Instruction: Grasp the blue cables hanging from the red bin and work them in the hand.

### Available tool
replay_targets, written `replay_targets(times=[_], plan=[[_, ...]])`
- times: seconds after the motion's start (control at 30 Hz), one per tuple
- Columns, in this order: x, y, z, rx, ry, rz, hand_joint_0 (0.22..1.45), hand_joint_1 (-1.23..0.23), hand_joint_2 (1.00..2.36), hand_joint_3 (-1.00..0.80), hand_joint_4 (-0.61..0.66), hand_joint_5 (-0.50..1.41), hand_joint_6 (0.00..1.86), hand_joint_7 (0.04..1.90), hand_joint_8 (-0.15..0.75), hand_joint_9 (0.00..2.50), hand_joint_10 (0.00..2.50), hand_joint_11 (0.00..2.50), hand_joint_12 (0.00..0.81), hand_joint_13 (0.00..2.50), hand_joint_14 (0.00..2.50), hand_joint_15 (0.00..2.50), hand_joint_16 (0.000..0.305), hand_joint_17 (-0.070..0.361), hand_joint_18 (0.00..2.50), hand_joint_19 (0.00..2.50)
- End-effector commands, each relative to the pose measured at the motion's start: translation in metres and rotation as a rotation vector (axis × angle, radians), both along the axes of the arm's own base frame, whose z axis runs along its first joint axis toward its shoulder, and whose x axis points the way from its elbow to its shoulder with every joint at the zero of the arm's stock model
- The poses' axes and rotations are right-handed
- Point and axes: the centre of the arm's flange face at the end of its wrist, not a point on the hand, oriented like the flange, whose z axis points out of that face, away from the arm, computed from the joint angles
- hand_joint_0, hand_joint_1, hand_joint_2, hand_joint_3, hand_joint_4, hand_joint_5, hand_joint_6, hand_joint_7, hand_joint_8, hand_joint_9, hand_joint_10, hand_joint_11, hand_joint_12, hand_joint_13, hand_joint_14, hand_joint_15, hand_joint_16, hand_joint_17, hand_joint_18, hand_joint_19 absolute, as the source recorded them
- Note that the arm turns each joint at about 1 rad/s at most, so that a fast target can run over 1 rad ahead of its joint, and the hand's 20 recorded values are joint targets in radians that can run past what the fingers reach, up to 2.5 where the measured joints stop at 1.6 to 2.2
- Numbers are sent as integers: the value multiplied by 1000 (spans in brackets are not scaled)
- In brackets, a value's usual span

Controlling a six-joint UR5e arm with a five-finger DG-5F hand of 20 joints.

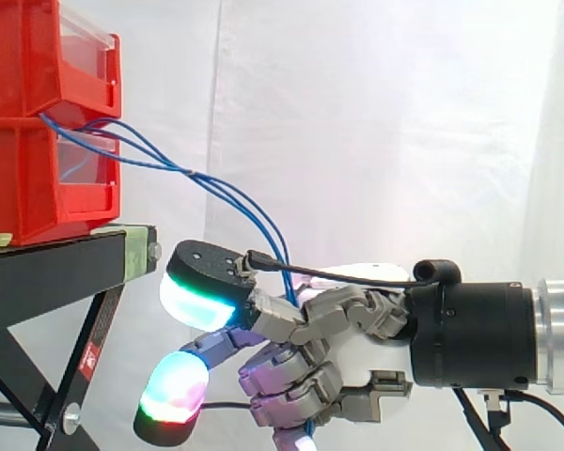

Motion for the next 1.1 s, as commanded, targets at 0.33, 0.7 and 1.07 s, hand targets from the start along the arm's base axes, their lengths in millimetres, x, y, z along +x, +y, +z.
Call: replay_targets(times=[0.33,0.7,1.07], plan=[[0,0,0,0,0,-1,746,-552,1000,-1000,306,11,690,1124,641,1837,2500,2500,724,2099,2500,2001,211,158,2500,619],[1,0,1,0,-2,-1,776,-607,1000,-989,299,24,645,1147,651,1838,2500,2500,733,2099,2500,2011,208,156,2500,614],[0,0,0,0,0,-1,765,-604,1000,-990,299,33,613,1159,648,1838,2500,2500,730,2102,2500,2009,210,158,2500,587]])
